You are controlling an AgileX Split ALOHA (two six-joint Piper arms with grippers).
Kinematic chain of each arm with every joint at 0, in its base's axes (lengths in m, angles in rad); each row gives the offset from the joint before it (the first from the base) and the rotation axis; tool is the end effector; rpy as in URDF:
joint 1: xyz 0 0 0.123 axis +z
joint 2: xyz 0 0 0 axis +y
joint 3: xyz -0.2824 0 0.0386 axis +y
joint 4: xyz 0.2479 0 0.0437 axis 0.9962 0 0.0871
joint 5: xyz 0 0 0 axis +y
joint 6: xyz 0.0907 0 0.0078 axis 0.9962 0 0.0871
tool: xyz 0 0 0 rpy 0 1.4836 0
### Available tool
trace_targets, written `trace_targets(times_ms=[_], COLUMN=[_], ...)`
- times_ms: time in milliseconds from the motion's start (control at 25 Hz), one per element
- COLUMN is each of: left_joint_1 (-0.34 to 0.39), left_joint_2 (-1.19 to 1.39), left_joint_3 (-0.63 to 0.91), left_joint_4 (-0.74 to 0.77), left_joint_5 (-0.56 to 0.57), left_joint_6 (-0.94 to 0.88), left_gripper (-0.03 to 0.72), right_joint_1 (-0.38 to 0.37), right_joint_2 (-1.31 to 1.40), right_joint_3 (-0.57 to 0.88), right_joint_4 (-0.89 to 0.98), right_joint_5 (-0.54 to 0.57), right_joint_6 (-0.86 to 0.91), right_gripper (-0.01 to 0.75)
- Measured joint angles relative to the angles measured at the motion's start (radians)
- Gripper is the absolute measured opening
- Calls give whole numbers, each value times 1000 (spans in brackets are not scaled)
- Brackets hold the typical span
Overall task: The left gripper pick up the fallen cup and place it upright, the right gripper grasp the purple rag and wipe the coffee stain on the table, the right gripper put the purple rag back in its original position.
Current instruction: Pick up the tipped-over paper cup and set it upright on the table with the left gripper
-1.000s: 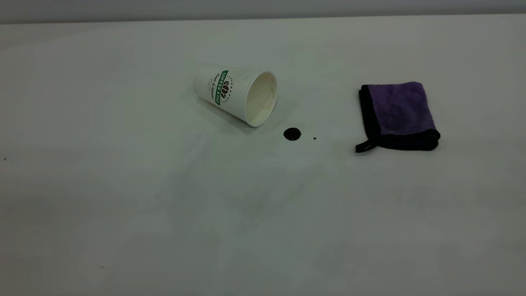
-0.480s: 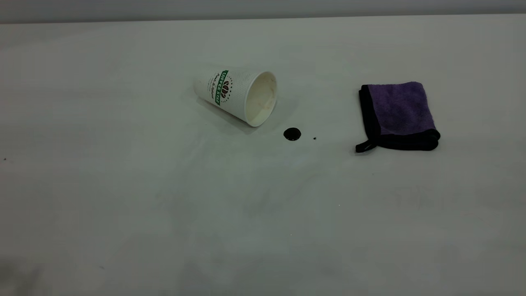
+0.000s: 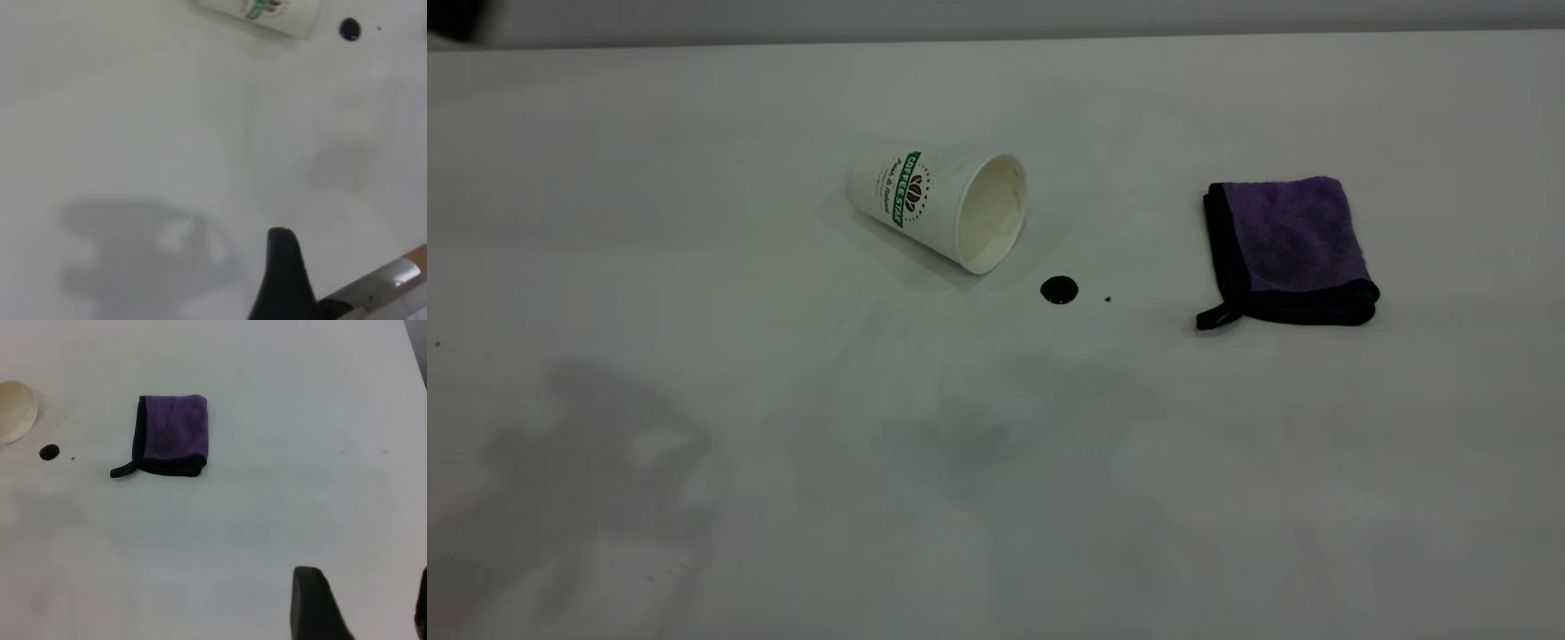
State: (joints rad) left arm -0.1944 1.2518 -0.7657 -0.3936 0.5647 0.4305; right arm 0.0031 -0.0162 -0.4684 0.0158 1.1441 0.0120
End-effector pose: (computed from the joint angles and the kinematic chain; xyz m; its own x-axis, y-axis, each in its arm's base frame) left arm 0.2328 -0.0649 0.2547 -0.7533 0.2411 -0.6119 0.3814 0.9181 -0.1079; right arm -0.0075 0.0013 0.2618 -0.5417 0.0169 -0.8404 -0.0051 0.9997 0.0234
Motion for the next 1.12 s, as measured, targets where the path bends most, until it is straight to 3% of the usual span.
trace_targets(times_ms=[200,440,720,1120], left_joint_1=[-181,-334,-436,-519], left_joint_2=[213,513,782,1030], left_joint_3=[-87,-311,-599,-833], left_joint_4=[0,142,452,902], left_joint_5=[-92,-77,-41,-40], left_joint_6=[-52,-256,-567,-965], left_gripper=[590,590,590,590], right_joint_1=[0,0,0,0], right_joint_2=[0,0,0,0], right_joint_3=[0,0,0,0], right_joint_4=[0,0,0,0], right_joint_5=[0,0,0,0], right_joint_6=[0,0,0,0], right_gripper=[401,401,401,401])
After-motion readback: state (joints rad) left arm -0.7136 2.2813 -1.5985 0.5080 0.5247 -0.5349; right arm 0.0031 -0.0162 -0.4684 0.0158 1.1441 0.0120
